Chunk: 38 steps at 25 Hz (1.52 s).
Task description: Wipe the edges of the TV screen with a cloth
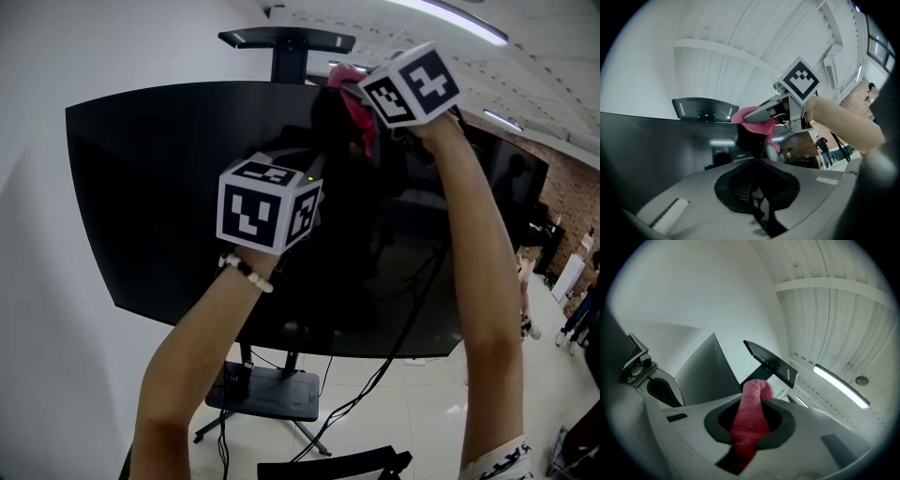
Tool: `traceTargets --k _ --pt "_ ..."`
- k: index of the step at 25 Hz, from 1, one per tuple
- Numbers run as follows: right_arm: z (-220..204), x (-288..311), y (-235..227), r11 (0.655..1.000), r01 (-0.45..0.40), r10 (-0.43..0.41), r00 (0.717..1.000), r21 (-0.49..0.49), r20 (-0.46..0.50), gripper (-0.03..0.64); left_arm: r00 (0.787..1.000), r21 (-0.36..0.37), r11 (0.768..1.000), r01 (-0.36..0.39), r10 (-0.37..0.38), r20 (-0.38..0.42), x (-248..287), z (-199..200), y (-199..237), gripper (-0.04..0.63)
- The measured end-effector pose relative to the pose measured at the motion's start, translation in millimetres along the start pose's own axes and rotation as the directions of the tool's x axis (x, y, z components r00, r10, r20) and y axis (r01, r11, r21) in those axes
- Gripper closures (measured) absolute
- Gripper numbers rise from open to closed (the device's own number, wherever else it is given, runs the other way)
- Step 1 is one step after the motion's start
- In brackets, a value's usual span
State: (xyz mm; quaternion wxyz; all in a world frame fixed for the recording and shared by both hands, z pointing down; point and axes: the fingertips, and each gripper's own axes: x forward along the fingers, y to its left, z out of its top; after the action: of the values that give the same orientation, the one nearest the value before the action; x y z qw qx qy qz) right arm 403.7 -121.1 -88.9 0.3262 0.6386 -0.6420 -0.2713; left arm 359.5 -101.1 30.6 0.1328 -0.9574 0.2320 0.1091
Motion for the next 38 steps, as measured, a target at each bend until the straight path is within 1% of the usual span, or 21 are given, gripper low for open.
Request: traceTargets --k 2,3,4,5,7,9,11,12,14,17,19,24,28,32,34,38 --pt "21.2 8.1 21.1 1.000 0.012 -0.012 1.000 0.014 0.001 0.557 1.000 0.005 1.000 0.007 -0.007 0.003 -28.9 -1.5 21.9 0.593" --pt "35.9 22.9 28.4 0.999 0.019 -0.019 1.000 0.025 -0.001 0.557 1.000 0.009 1.000 0.012 -0.012 0.000 -38.5 -1.8 43.9 0.594" --pt "57.4 50.0 31.5 0.999 0.027 -0.027 1.000 0.039 -0.005 0.557 1.000 0.013 1.000 0.020 -0.020 -0.004 -43.1 0.4 79.5 0.592" --pt "87.5 88.5 30.4 0.998 0.035 -0.035 0.999 0.054 -0.011 0.557 0.999 0.016 0.999 0.030 -0.030 -0.011 -43.6 7.0 129.0 0.594" --pt "163.1 176.5 22.1 0.995 0.051 -0.048 0.998 0.087 -0.028 0.557 0.998 0.023 0.998 0.052 -0.051 -0.030 -43.5 32.2 245.0 0.594" --pt "230.9 246.3 19.9 0.991 0.062 -0.057 0.997 0.117 -0.050 0.557 0.996 0.020 0.997 0.071 -0.070 -0.051 -51.8 56.3 342.5 0.594" --pt "272.9 292.8 27.9 0.988 0.078 -0.068 0.995 0.134 -0.072 0.557 0.995 0.012 0.997 0.081 -0.080 -0.067 -65.1 63.1 407.4 0.593" --pt "282.5 307.5 34.4 0.986 0.085 -0.074 0.994 0.141 -0.081 0.557 0.994 0.009 0.997 0.081 -0.081 -0.072 -72.1 59.9 426.5 0.592" --pt "283.0 321.9 45.6 0.984 0.099 -0.085 0.992 0.149 -0.098 0.557 0.994 0.003 0.997 0.081 -0.080 -0.076 -82.3 47.4 441.1 0.594" --pt "269.6 326.3 54.0 0.981 0.112 -0.093 0.988 0.158 -0.122 0.557 0.993 -0.010 0.996 0.087 -0.087 -0.074 -89.4 31.2 440.8 0.593" --pt "272.1 332.7 60.1 0.980 0.107 -0.085 0.987 0.167 -0.133 0.557 0.993 -0.021 0.996 0.086 -0.087 -0.073 -97.1 28.4 449.8 0.594" --pt "296.8 353.2 83.2 0.982 0.107 -0.084 0.985 0.154 -0.149 0.557 0.995 -0.045 0.996 0.071 -0.074 -0.072 -125.7 23.6 480.7 0.594" --pt "326.2 369.9 94.0 0.984 0.102 -0.084 0.989 0.145 -0.121 0.557 0.995 -0.042 0.998 0.051 -0.055 -0.087 -141.7 18.5 503.1 0.594" --pt "356.9 399.1 114.8 0.986 0.027 -0.013 0.996 0.162 -0.084 0.557 0.996 -0.038 0.999 0.015 -0.018 -0.091 -158.3 14.1 531.0 0.594" --pt "373.3 416.3 125.1 0.987 -0.009 0.020 0.998 0.162 -0.067 0.557 0.996 -0.042 0.999 -0.019 0.015 -0.090 -168.7 11.1 549.2 0.594" --pt "412.6 448.6 147.5 0.991 -0.065 0.069 0.997 0.116 -0.036 0.557 0.991 -0.036 0.995 -0.092 0.089 -0.099 -189.1 2.2 587.9 0.594"
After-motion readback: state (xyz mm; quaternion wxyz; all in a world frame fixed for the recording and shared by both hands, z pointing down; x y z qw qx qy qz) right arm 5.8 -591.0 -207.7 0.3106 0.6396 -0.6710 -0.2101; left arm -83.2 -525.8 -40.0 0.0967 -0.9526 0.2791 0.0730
